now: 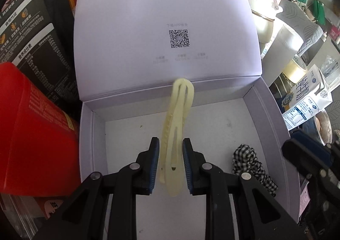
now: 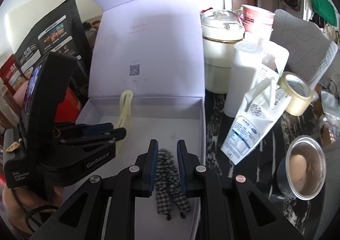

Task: Organize rigid objects
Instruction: 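Open the right gripper to drop the scrunchie in the box while the left gripper releases the clip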

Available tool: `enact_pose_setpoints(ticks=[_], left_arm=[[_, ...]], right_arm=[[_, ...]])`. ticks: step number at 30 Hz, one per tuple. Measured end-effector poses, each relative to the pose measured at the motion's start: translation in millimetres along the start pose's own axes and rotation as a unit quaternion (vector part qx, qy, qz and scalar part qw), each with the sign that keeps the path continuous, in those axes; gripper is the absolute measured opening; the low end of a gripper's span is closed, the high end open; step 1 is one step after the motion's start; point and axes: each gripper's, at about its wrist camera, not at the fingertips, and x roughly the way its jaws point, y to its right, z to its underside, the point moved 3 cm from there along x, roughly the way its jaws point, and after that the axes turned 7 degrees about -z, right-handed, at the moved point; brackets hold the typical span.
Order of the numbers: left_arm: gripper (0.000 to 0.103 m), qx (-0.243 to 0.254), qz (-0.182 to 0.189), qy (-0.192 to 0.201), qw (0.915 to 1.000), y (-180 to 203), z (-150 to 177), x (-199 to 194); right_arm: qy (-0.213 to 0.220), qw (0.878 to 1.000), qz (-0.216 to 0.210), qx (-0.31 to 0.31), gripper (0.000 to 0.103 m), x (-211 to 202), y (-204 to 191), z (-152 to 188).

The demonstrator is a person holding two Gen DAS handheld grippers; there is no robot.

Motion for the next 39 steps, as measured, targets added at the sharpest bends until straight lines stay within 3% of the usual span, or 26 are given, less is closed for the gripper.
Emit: enact_pose_setpoints(ticks=[11, 30, 39], left_arm=[[0.023, 0.003, -0.017, 0.015, 0.9997, 20, -3, -17], [0.023, 0.014, -0.016, 0.089, 0.9958, 26, 2, -112], [0.023, 0.021, -0.016, 0.117, 0.9928, 22, 18, -151]], right_arm=[[0.012, 1.0, 0.009, 0.006, 0.019, -20, 3, 4], [0.061, 0.998, 0.023, -0.005, 0.019, -90, -18, 3], [0.09, 0.995, 0.051, -0.014, 0.035, -127, -27, 10]])
